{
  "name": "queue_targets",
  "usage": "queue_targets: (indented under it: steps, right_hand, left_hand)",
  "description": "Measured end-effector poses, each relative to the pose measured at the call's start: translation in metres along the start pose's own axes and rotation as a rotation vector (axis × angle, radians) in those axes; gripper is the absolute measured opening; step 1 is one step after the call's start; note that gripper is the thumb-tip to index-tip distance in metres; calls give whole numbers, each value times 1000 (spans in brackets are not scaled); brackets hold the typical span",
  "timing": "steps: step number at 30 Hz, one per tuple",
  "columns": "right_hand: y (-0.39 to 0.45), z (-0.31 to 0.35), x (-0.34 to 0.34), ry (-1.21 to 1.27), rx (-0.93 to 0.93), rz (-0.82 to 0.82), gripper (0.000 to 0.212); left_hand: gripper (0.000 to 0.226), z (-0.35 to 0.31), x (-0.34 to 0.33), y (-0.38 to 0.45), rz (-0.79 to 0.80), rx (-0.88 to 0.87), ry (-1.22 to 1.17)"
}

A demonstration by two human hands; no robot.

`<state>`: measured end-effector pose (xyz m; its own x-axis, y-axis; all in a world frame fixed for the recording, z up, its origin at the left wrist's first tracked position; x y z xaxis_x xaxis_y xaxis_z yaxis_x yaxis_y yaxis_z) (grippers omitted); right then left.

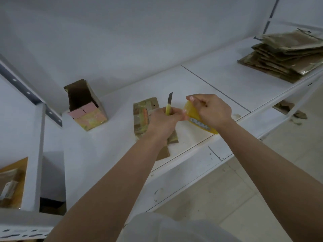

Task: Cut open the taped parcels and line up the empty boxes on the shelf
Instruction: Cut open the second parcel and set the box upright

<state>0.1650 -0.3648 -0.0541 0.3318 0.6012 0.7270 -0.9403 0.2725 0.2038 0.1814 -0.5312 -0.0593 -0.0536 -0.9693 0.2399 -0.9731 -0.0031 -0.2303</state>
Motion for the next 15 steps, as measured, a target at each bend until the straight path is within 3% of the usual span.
queue_targets:
  steps: [3,7,10,15]
  right_hand:
    - [7,4,1,-93,43,-57,30]
    - [21,-17,5,-265,-9,-89,45]
    - [23,-36,-10,-412,4,-77,48]
    - [7,-51,-51,-427,59,20,48]
  left_hand:
    - [16,-8,23,1,-9,-45,52]
    - [15,-11,100,6,-260,-102,-26]
    - [13,23,153,16,-400,-83,275]
    - [29,123,177,20,-305,128,831]
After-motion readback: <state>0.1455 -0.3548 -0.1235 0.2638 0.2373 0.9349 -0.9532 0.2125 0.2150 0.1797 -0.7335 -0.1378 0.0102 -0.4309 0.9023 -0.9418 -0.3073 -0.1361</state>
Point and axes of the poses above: each hand's wrist, its own y-axis towards the middle knuckle, its own x-axis out of the back of the hand, z = x × y, the point moved 8 cm from there along y, towards the middle knuckle, and after that the axes turned 5 degrees about -z, right-handed, at the moved point
